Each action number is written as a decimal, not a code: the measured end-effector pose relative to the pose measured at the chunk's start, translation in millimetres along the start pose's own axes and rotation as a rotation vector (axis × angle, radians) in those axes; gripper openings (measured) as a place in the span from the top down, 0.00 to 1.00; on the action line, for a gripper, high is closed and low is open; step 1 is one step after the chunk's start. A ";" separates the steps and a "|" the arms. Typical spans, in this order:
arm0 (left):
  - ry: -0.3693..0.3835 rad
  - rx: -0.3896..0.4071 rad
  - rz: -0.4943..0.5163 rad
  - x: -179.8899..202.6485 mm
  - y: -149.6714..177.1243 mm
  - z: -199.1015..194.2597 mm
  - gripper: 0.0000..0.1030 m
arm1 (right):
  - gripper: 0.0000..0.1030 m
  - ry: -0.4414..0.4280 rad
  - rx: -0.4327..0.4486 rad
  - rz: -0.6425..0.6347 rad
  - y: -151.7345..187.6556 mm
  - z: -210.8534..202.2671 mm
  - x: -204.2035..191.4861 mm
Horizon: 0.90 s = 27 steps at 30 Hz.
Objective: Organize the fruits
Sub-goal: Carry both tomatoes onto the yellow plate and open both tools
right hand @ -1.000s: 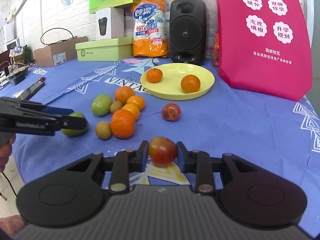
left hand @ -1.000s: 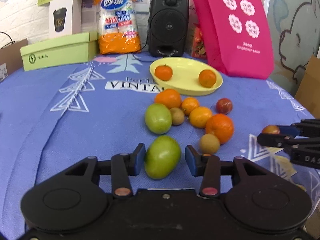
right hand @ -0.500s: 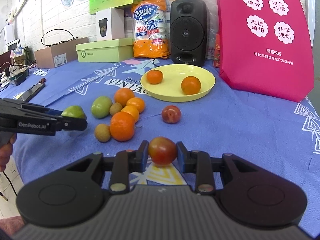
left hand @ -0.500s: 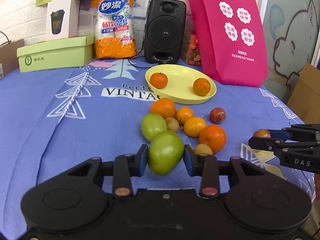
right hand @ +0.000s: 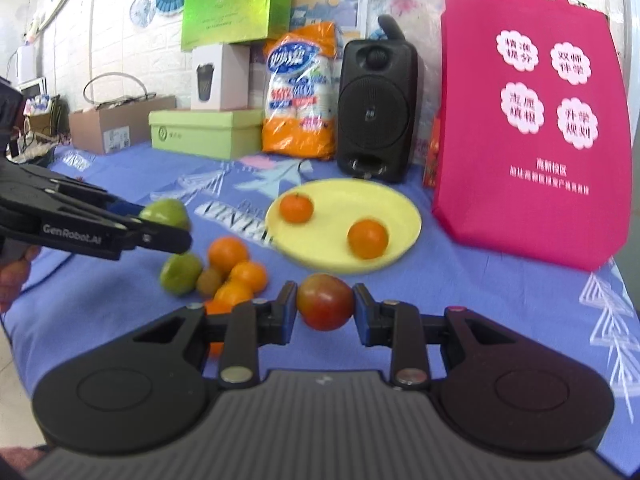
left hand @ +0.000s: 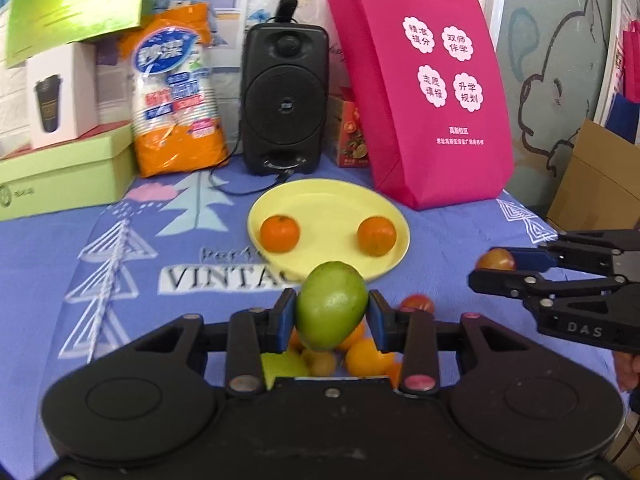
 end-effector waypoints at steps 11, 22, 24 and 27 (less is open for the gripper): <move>0.027 -0.117 0.072 -9.3 -44.4 113.0 0.64 | 0.72 0.013 0.003 0.050 -70.2 98.7 29.5; 0.031 -0.193 0.052 -18.6 -40.2 160.9 0.63 | 0.72 0.016 -0.090 0.099 -78.9 166.7 40.5; 0.020 -0.195 0.052 -19.9 -39.5 162.0 0.60 | 0.71 0.018 -0.105 0.101 -77.9 172.6 40.4; 0.022 -0.187 0.049 -20.7 -40.4 159.3 0.56 | 0.67 0.016 -0.113 0.096 -76.6 174.7 38.2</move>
Point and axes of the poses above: each gripper's, at about its wrist camera, not at the fingertips, and z roughly the way its jaws point, x to its right, y to its underside, the point moved 4 cm from there along z, roughly the way its jaws point, and after that the axes turned 15 degrees about z, right-handed, at the moved point
